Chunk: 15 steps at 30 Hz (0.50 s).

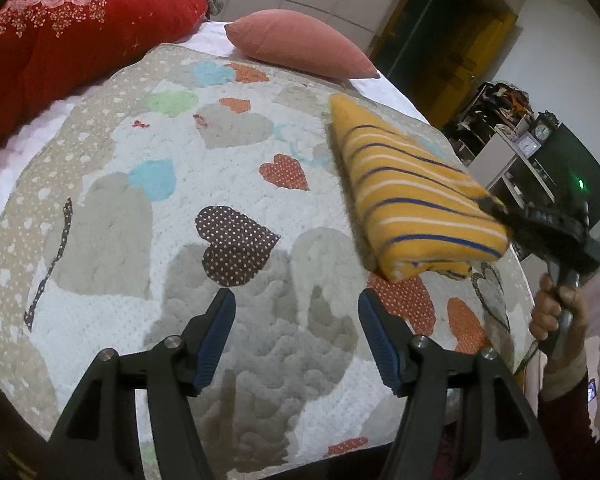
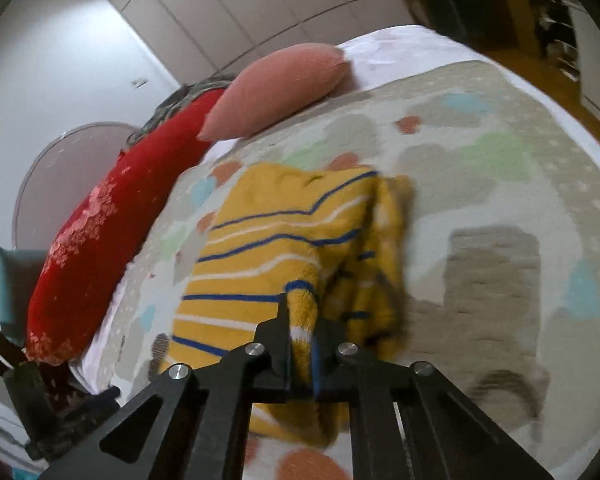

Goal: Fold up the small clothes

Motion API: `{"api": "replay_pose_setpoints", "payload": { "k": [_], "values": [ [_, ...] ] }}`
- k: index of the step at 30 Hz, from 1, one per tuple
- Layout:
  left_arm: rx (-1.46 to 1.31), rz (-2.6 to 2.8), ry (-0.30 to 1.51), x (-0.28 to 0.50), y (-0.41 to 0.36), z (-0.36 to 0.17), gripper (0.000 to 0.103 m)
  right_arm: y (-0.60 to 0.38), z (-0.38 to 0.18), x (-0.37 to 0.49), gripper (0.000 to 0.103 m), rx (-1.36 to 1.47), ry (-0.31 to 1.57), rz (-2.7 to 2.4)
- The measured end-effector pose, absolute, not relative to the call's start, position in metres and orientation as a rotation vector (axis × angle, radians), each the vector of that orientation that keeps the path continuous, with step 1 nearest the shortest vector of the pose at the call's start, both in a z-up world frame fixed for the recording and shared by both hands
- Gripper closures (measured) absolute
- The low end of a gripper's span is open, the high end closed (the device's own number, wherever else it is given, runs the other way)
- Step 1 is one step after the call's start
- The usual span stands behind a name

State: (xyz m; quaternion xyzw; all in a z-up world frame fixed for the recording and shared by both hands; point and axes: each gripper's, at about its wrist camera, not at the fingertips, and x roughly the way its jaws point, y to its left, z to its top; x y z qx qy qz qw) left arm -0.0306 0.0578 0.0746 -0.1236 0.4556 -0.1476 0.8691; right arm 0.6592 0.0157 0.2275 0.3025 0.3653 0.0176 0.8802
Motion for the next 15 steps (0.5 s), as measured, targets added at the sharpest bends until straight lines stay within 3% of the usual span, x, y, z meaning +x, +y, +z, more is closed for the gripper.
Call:
{"api": "replay_pose_setpoints", "payload": {
  "k": [7,12,15],
  "values": [
    [-0.228,-0.330,0.988,-0.029,0.032,0.068,0.038,0.009,0.184,0.655,0.092,0.662,0.816,0.004],
    [-0.060,-0.225,0.916,-0.042,0.018,0.082,0.028,0.007,0.171,0.650,0.070,0.717,0.782,-0.015],
    [0.024,-0.160,0.881,-0.048,0.014,0.087,0.024,0.004,0.169,0.642,0.065,0.751,0.773,-0.013]
  ]
}}
